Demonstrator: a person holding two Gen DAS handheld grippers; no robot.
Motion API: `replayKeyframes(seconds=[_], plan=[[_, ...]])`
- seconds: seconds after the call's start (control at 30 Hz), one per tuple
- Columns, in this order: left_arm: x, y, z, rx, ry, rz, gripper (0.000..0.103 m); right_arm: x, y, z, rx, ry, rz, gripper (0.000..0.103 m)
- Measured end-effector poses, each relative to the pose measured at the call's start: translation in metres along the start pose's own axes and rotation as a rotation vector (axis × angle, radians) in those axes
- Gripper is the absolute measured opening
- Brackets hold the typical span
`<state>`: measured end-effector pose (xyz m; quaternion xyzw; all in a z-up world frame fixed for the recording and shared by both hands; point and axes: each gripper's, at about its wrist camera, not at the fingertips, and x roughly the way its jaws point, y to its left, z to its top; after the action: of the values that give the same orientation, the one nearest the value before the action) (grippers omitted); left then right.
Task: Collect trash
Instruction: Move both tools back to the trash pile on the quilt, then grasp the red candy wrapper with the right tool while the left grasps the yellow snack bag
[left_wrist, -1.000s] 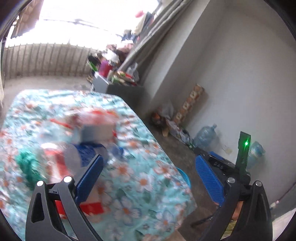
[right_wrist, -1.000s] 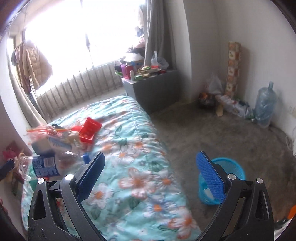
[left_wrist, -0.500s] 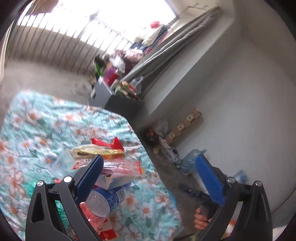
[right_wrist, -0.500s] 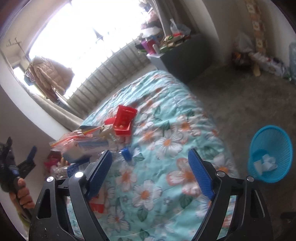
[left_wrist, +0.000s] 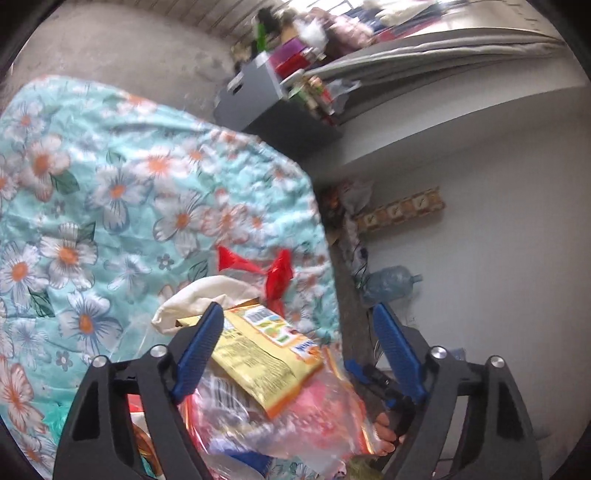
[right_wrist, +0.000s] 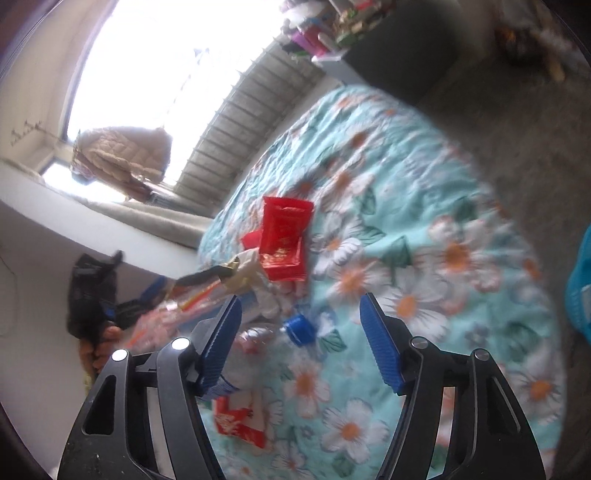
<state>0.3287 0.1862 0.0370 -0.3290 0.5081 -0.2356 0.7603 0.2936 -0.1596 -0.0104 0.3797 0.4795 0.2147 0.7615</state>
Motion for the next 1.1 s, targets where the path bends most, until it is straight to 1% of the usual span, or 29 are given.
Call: replayKeyframes(seconds=[0.07, 0.13, 0.23, 0.27, 0.33, 0.43, 0.53, 0.73, 0.77, 0.9, 1.1], plan=[[0.011, 0.008, 0.004, -0.020, 0.041, 0.015, 0.074, 0.018, -0.006, 0.009, 0.053, 0.043, 0.043, 0.060], [0.017, 0.018, 0.004, -0.047, 0.065, 0.023, 0.071, 0.036, -0.011, 0.016, 0.091, 0.081, 0.068, 0.059], [0.018, 0.026, 0.000, -0.077, 0.091, 0.017, 0.066, 0.061, -0.014, 0.026, 0.127, 0.133, 0.084, 0.058], [0.016, 0.026, -0.002, -0.075, 0.098, 0.002, 0.065, 0.068, -0.014, 0.028, 0.134, 0.147, 0.089, 0.058], [0.014, 0.025, -0.006, -0.070, 0.109, -0.019, 0.065, 0.078, -0.011, 0.033, 0.140, 0.168, 0.097, 0.058], [0.013, 0.026, -0.011, -0.079, 0.131, -0.024, 0.065, 0.094, -0.007, 0.039, 0.141, 0.193, 0.100, 0.058], [0.013, 0.032, -0.012, -0.097, 0.148, -0.018, 0.063, 0.107, -0.003, 0.043, 0.150, 0.211, 0.087, 0.057], [0.017, 0.042, -0.022, -0.138, 0.205, -0.060, 0.059, 0.118, -0.005, 0.052, 0.167, 0.238, 0.074, 0.055], [0.018, 0.043, -0.023, -0.145, 0.208, -0.068, 0.059, 0.119, -0.005, 0.052, 0.170, 0.241, 0.074, 0.054], [0.021, 0.046, -0.022, -0.168, 0.204, -0.092, 0.051, 0.120, -0.003, 0.053, 0.180, 0.245, 0.069, 0.052], [0.034, 0.052, -0.019, -0.192, 0.205, -0.078, 0.044, 0.131, 0.001, 0.059, 0.189, 0.250, 0.067, 0.048]])
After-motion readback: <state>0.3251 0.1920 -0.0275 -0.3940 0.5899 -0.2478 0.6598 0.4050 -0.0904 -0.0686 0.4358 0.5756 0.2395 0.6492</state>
